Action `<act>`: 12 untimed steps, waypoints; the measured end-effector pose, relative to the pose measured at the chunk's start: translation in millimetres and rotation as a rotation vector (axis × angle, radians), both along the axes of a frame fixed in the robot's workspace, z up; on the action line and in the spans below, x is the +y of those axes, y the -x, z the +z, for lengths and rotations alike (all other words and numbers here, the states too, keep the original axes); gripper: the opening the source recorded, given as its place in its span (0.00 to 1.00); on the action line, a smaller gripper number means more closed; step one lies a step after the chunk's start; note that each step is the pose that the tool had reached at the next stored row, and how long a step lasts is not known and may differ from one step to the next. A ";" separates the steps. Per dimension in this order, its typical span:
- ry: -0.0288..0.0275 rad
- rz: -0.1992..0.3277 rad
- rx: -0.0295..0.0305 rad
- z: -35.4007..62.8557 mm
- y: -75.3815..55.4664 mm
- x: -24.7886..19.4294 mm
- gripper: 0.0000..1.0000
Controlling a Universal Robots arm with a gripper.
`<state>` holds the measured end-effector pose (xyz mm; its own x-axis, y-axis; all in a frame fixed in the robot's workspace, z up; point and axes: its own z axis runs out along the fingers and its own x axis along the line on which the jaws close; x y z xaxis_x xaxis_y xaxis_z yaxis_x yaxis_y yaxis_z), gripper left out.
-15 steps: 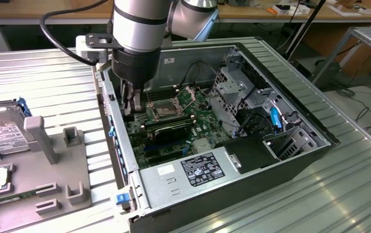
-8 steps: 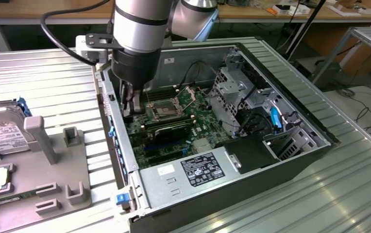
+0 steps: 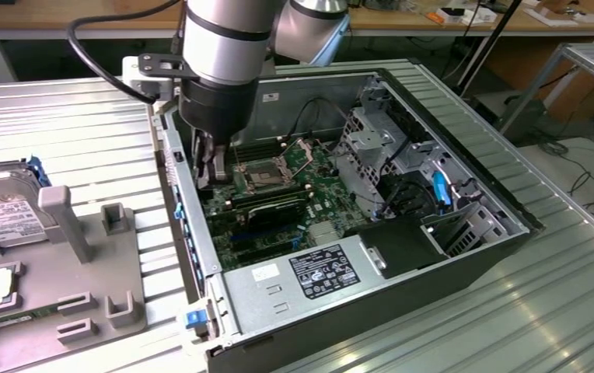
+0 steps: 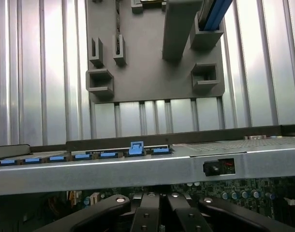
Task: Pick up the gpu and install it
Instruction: 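Press down on the gpu until it lock into place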
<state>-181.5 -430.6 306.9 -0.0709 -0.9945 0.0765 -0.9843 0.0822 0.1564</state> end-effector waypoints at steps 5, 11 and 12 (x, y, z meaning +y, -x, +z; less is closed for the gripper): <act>0.0000 0.000 0.0031 0.1 -6.9 1.8 0.11; 0.0009 0.000 0.0268 1.4 -11.7 2.0 0.11; 0.0010 0.000 0.0281 2.3 -11.7 2.0 0.11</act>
